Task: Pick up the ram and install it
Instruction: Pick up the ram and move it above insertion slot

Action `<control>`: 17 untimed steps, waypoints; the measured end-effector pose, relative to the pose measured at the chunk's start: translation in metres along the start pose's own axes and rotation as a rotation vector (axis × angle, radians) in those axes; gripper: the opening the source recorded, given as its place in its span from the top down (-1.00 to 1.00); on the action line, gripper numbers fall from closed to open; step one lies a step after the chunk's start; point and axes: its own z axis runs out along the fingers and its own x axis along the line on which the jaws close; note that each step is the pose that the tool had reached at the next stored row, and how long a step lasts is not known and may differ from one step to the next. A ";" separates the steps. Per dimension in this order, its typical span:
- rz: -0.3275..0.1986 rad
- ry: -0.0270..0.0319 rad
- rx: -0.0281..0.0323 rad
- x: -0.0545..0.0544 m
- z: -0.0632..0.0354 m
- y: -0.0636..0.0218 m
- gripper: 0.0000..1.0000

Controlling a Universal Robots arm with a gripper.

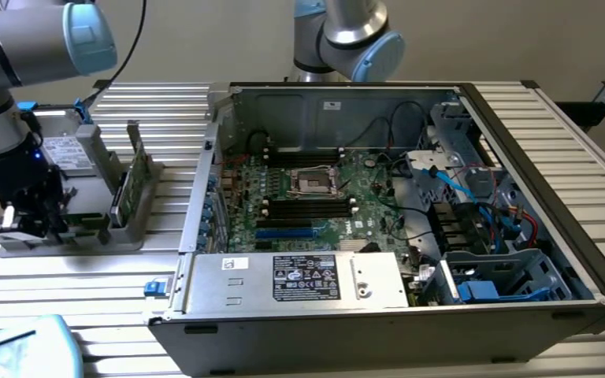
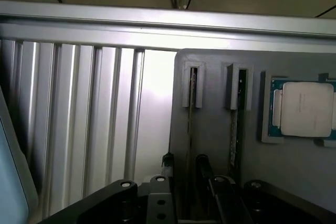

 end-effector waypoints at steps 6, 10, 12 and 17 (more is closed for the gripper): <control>-0.010 0.0024 0.0038 -0.002 0.0041 0.0000 0.38; -0.012 0.0036 0.0042 -0.002 0.0064 0.0000 0.38; -0.012 0.0046 0.0041 -0.003 0.0088 0.0001 0.38; -0.012 0.0065 0.0038 -0.003 0.0088 0.0000 0.38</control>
